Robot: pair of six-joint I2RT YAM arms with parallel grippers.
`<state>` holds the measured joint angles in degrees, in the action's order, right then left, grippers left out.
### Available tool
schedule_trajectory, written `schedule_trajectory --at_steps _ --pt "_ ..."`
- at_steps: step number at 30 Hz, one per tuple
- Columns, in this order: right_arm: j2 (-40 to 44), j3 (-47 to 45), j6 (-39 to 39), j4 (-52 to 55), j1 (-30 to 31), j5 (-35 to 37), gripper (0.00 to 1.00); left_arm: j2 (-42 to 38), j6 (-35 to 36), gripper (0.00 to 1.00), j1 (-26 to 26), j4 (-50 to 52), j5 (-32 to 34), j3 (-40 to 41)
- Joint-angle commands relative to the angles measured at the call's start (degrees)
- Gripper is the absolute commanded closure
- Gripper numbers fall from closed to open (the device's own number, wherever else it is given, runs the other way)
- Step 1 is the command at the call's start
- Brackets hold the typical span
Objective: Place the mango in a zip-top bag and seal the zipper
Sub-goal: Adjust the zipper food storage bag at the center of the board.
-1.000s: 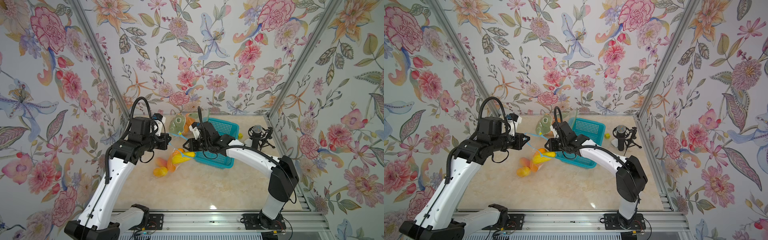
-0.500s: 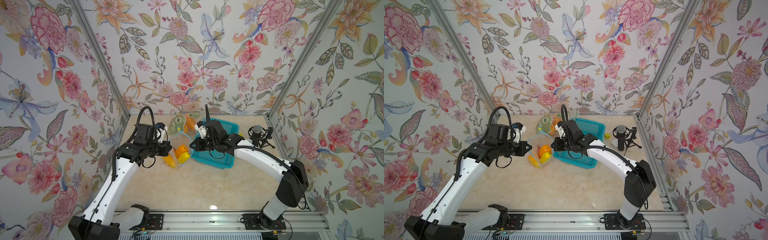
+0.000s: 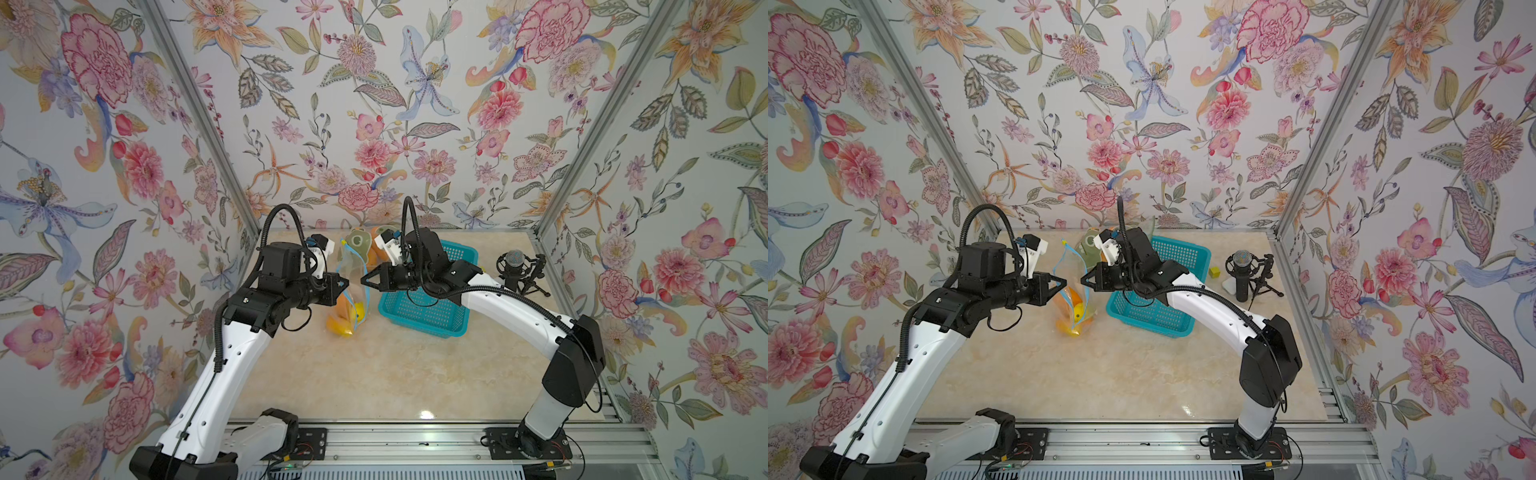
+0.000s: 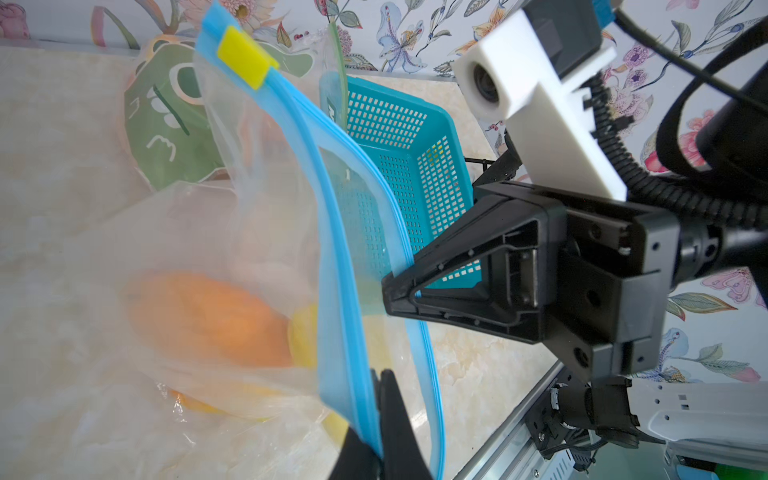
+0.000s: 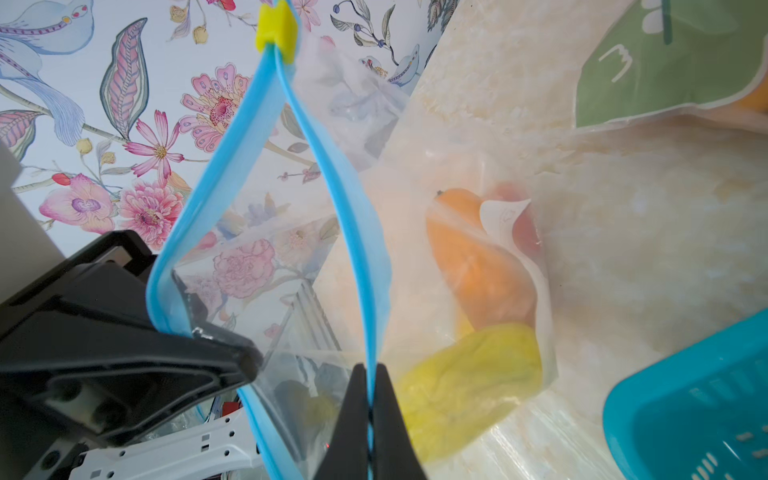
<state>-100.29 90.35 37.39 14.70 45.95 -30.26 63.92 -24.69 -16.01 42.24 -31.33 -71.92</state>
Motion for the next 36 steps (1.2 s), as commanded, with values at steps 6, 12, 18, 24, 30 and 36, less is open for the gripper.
schedule_trajectory --at_steps 6,12,18,24,30,36 --pt "-1.0 2.4 -0.9 -1.3 -0.4 -1.6 1.0 0.1 0.6 0.97 0.6 0.2 0.0 -2.4" --pt "-1.6 4.1 -3.1 -1.1 -1.6 -5.0 1.0 -0.2 1.9 0.75 0.6 1.5 5.1 -5.6" --pt "-3.4 7.1 -9.5 4.3 -1.9 -9.3 1.0 -3.2 2.4 0.5 3.4 -1.5 13.2 -9.7" --pt "-3.8 7.2 -16.4 9.1 -2.7 -11.4 1.0 -0.5 4.9 0.38 5.9 -4.4 14.4 -12.1" --pt "-3.4 8.0 -19.4 11.0 -2.3 -12.0 1.0 8.0 4.9 0.34 6.9 -5.3 10.1 -18.9" --pt "-2.9 8.3 -22.8 12.4 -1.1 -10.8 1.0 12.9 7.0 0.33 6.9 -8.4 4.5 -20.1"
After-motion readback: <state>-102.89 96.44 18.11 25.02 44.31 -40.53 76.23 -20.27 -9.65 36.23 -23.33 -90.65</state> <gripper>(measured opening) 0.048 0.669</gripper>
